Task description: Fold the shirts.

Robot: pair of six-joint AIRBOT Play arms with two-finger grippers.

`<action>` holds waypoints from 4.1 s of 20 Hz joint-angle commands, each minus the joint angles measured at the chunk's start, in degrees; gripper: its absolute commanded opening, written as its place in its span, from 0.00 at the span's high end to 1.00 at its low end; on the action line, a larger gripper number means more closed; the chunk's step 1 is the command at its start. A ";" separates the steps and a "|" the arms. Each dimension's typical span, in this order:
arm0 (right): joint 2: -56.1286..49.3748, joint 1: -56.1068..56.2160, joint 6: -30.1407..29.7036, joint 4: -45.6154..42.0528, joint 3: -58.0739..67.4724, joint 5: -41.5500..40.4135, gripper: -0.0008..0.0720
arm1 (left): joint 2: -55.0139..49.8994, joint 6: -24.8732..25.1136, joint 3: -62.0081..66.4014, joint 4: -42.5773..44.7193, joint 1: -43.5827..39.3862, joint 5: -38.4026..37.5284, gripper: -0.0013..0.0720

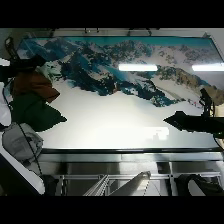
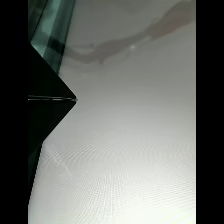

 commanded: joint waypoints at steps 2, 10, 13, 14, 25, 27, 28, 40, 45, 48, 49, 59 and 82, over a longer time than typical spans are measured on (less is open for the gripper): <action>0.04 0.04 0.00 0.02 -0.02 0.02 0.95 | -2.03 -9.07 1.01 25.20 -4.31 2.08 0.10; 0.04 0.04 0.00 0.00 -0.02 -0.02 0.95 | 0.31 -9.66 4.37 21.53 -5.88 -6.27 0.95; 0.04 0.04 0.00 0.00 -0.02 -0.04 0.95 | 9.33 -1.84 4.31 6.45 -7.48 -0.70 0.94; 0.04 0.04 0.00 0.00 -0.02 -0.04 0.95 | 13.09 1.77 3.63 0.39 -7.98 0.07 0.94; 0.04 -0.02 0.00 -0.02 0.00 2.93 0.95 | 34.53 3.54 -1.77 -35.36 -19.43 -39.54 0.95; 0.07 -0.02 -0.07 -0.02 0.00 4.79 0.95 | 34.53 1.14 -5.66 -30.01 -21.68 -39.85 0.39; 0.04 -0.09 -0.04 -0.04 0.00 5.68 0.95 | 34.53 -0.92 -7.91 -27.26 -22.51 -39.71 0.00; -8.22 15.43 -3.56 9.51 -0.90 -4.09 0.21 | 33.99 -4.76 -36.37 -10.47 -13.25 -32.44 0.01; -25.62 35.36 -6.21 25.05 -0.90 -16.79 0.21 | 23.69 -2.97 -37.48 -10.64 -10.19 -29.64 0.01; -34.36 39.78 -14.58 38.69 -0.85 -17.62 0.21 | 16.44 -2.62 -31.50 -10.56 -11.02 -30.97 0.01; -36.28 40.39 -16.98 42.40 -0.79 -17.27 0.21 | 14.16 -2.69 -28.96 -10.51 -11.69 -31.32 0.01; -38.58 40.48 -23.63 48.02 2.19 -13.20 0.95 | -1.99 -8.04 -5.51 -10.03 -17.57 -37.86 0.98; -14.38 -20.17 -6.93 -3.69 4.17 10.14 0.07 | 18.84 -0.63 -26.58 -9.88 -9.38 -37.55 0.01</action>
